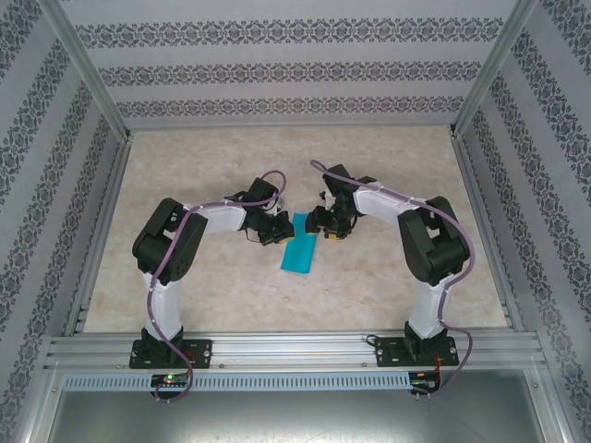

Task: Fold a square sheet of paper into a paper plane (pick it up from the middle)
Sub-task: Hold the square sheet of paper at the center of the table.

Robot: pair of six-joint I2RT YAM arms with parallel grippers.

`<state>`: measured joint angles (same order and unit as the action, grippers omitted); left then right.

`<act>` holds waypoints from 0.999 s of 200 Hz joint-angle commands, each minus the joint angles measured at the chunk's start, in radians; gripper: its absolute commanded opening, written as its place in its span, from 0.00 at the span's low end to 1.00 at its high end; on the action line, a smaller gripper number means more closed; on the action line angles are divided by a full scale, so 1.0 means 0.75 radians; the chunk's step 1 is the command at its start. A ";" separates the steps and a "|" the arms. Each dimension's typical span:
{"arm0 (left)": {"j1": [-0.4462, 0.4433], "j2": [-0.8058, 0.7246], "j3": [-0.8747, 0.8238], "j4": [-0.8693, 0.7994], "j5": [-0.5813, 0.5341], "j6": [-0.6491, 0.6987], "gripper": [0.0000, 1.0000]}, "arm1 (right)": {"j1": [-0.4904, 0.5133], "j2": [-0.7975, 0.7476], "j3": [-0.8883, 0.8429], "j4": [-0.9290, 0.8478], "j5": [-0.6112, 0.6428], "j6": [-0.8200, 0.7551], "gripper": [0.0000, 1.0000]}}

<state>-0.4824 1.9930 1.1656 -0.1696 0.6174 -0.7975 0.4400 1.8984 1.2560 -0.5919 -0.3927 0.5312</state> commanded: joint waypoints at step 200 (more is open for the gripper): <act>0.029 -0.377 -0.089 -0.156 -0.378 -0.007 0.26 | 0.002 0.028 -0.080 0.011 0.070 0.078 0.48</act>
<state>-0.4755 1.7077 1.1252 -0.2211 0.3847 -0.7979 0.4423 1.9076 1.2102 -0.5568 -0.3817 0.5713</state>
